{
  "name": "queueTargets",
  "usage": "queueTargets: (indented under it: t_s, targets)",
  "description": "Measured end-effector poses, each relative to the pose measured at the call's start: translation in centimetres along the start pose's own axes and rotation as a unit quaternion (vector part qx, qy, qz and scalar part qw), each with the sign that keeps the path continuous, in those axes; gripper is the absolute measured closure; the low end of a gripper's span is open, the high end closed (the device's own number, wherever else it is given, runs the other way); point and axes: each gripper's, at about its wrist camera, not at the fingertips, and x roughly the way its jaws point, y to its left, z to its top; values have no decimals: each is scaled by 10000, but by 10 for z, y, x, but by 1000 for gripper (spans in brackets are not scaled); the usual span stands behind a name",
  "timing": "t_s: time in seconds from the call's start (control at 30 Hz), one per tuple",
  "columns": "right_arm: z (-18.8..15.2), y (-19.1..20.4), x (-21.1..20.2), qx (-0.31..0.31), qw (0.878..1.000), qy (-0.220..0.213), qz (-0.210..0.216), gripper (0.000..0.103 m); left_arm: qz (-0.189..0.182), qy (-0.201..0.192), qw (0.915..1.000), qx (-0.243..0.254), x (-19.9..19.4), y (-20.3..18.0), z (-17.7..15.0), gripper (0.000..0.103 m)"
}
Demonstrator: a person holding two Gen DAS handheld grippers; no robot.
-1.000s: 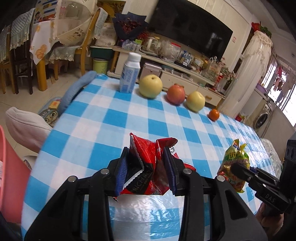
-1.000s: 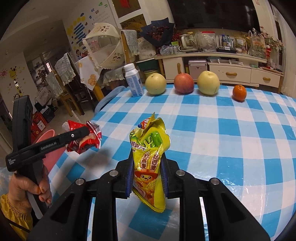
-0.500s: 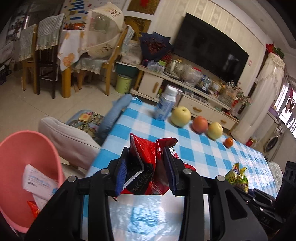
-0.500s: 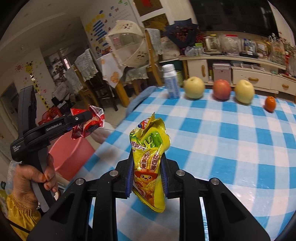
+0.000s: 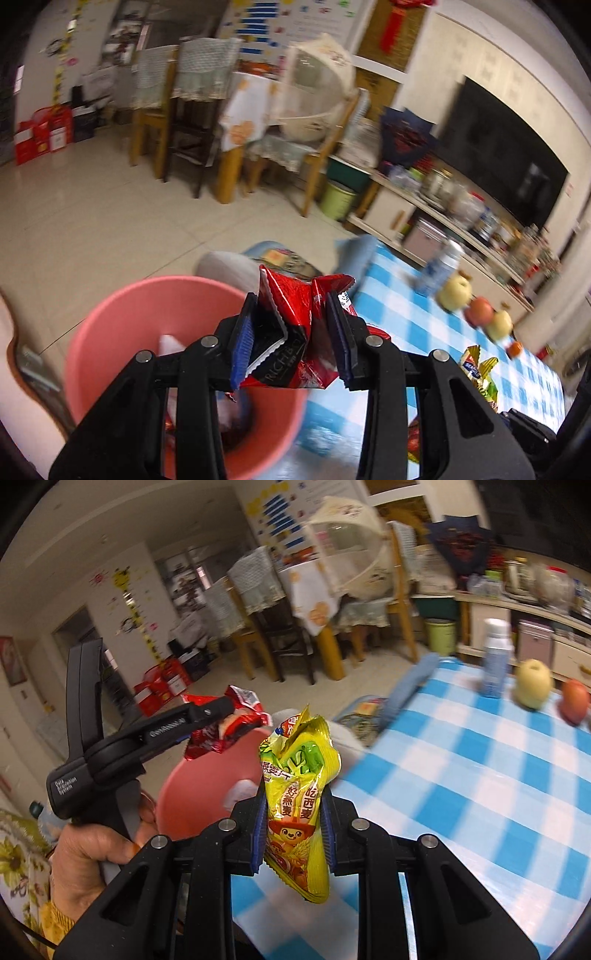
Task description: Collect trash
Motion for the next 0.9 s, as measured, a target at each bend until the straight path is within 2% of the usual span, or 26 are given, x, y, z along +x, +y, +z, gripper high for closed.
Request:
queueTargets:
  t_s: [0.3,0.37,0.43,0.47,0.5,0.57,0.63,0.7,0.83,0.9]
  targets:
    - [12,48,75,-153,9985,368,372,77,592,-7,9976,-373,6,52,11,63]
    - [10,50,91,-128,9978,543,354,74,690,6,9967,-422,6,61,12,63]
    - [6,45,99,28,9976,614,311,64,907,4,9950,-415,6,66,12,62]
    - [5,43,100,110,9977,595,293,54,938,3,9948,-409,5,65,11,57]
    - [3,40,98,179,9980,549,259,44,955,-5,9946,-404,5,66,12,46]
    - [-1,33,88,278,9986,434,150,35,1058,-57,9937,-355,3,63,13,29]
    - [-2,26,78,332,9989,325,7,32,1109,-137,9935,-216,1,55,13,24]
    - [-4,17,62,321,9991,184,-222,23,1084,-165,9939,-135,0,46,13,14]
    - [-9,5,36,278,9977,0,-619,21,994,-143,9949,74,2,29,12,10]
    - [-14,0,22,286,9966,-73,-768,15,975,-137,9949,227,3,19,10,9]
